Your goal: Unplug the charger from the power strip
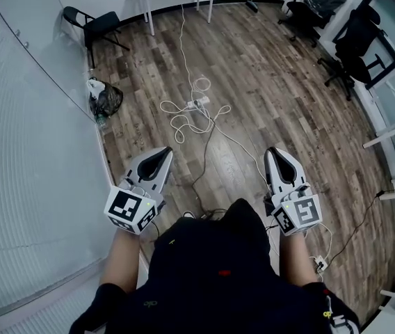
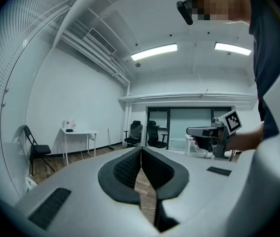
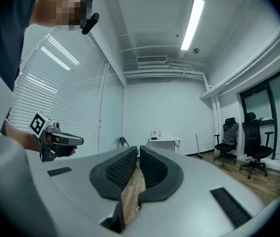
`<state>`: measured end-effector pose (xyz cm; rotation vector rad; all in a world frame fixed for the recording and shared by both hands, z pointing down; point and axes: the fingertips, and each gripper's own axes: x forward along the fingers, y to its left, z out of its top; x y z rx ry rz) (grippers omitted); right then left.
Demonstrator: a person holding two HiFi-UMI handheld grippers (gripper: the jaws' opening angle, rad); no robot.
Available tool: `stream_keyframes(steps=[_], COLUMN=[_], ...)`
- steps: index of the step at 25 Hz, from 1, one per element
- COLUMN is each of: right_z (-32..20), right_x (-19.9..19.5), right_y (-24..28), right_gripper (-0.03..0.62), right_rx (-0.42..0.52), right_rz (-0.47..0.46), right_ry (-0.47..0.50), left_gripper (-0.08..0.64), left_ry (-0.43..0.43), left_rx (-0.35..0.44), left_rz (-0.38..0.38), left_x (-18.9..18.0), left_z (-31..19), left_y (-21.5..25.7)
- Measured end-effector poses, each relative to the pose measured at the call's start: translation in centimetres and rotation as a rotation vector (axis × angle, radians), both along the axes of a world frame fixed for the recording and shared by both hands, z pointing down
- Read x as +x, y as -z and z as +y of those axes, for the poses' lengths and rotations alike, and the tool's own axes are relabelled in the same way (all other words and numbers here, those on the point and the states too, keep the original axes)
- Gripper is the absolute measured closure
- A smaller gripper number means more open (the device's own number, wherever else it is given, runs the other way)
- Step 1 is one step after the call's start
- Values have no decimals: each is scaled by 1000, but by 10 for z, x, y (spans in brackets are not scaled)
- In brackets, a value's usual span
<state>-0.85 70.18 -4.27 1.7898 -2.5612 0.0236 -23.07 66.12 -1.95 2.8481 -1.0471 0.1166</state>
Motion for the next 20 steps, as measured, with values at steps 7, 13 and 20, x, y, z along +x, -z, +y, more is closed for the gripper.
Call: stream_keyframes(steps=[7, 13, 20], right_z=[-29, -83, -180], right_x=[3, 35, 86], right_y=[-12, -21, -35], right_gripper=[558, 558, 558], right_rx=[-23, -22, -37], right_rz=[-9, -41, -89], right_ry=[-25, -17, 28], left_gripper=[537, 537, 537], left_ry=[-14, -3, 43], left_rx=[-19, -30, -36], left_rz=[-4, -26, -69], left_x=[0, 30, 79], left_z=[-38, -85, -161], left_y=[-10, -14, -15])
